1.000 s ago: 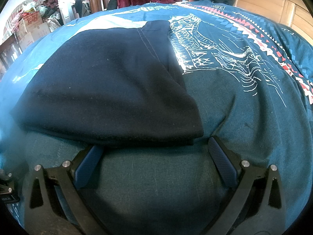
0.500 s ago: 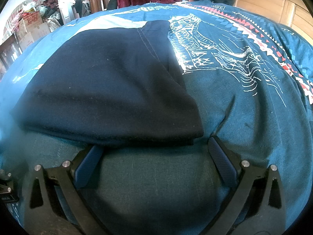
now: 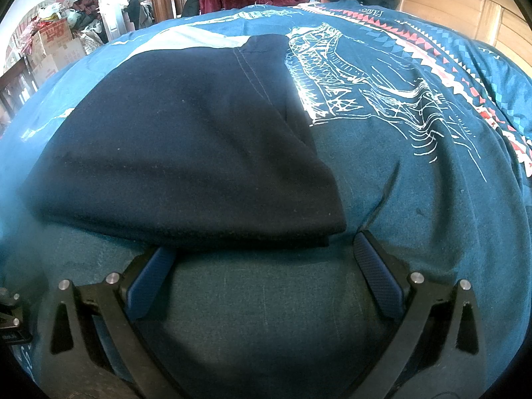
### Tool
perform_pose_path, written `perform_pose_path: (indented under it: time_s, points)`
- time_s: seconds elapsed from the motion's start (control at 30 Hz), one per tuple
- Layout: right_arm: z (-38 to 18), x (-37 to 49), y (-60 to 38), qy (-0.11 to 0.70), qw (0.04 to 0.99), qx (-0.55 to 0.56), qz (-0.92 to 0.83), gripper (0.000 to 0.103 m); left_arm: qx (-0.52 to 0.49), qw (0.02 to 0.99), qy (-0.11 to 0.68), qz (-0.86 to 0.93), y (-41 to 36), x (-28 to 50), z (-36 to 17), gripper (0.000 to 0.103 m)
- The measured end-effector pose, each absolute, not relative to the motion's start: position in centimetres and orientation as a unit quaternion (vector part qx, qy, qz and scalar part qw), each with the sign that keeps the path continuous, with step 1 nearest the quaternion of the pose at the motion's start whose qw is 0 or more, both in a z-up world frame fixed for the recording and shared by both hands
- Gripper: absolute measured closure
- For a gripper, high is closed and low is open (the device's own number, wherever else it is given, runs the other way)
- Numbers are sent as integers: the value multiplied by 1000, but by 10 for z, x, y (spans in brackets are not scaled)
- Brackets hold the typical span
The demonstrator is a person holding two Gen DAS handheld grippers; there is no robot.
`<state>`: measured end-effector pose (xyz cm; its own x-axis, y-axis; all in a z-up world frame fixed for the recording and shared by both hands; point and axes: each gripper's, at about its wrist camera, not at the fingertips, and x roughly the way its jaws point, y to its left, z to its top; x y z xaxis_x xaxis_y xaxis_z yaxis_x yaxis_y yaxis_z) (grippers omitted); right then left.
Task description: Fold large clothes
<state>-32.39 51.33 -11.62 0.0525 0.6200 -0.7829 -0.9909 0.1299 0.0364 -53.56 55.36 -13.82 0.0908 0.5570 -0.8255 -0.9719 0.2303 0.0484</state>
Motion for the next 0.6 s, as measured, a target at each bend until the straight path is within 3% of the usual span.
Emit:
perform_pose_path:
  time_s: [0.6]
  points:
    - [-118,-324,514,339,670,-275,600,0,-278,685,387,551,557,-535,-137,0]
